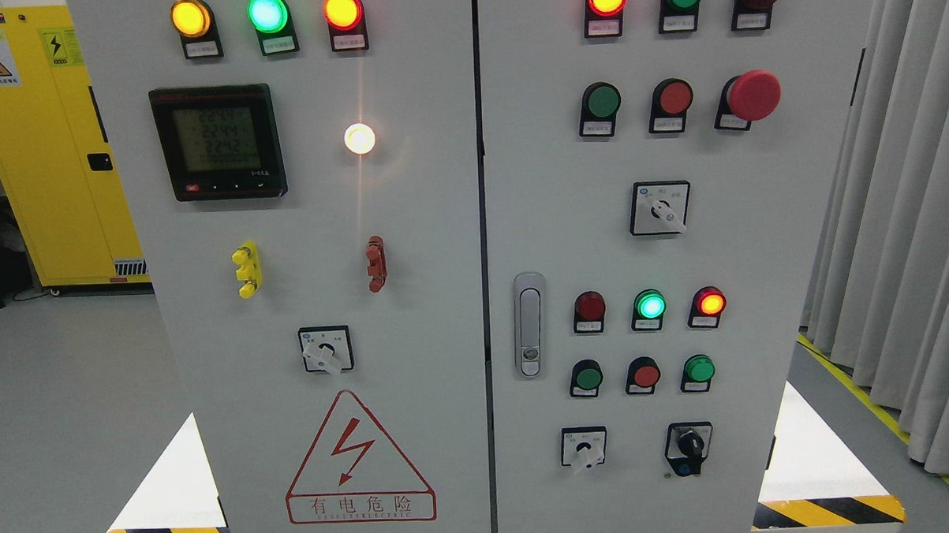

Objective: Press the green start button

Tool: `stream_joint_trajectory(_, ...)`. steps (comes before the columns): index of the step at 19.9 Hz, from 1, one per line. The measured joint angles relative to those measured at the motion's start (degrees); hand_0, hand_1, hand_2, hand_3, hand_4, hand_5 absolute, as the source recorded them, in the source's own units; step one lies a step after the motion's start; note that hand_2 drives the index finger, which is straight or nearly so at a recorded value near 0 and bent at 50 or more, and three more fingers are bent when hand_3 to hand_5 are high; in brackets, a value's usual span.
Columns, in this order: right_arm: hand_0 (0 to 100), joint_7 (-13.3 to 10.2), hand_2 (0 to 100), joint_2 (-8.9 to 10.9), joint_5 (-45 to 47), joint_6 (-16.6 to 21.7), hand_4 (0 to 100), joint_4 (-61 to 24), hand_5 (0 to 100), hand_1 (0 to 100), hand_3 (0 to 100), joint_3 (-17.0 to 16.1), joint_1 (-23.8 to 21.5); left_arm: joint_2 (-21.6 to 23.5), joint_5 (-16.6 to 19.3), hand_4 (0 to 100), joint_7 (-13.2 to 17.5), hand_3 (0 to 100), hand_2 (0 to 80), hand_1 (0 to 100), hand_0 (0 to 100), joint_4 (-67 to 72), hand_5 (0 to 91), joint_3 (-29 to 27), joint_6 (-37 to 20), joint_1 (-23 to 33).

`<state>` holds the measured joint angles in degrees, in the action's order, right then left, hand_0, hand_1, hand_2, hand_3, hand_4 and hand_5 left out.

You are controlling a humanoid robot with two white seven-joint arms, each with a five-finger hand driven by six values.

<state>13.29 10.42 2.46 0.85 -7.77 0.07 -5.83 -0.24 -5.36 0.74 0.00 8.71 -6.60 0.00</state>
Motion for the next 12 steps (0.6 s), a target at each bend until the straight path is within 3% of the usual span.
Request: stream_joint_trajectory(12, 15, -0.3, 0, -0.17, -0.1, 0.0, 0, -0.1, 0, 30, 0, 0.0, 0.0, 0.2, 0.0, 0, 0.0, 0, 0.0, 56, 12, 0.0, 0.0, 0.0, 0.0, 0.0)
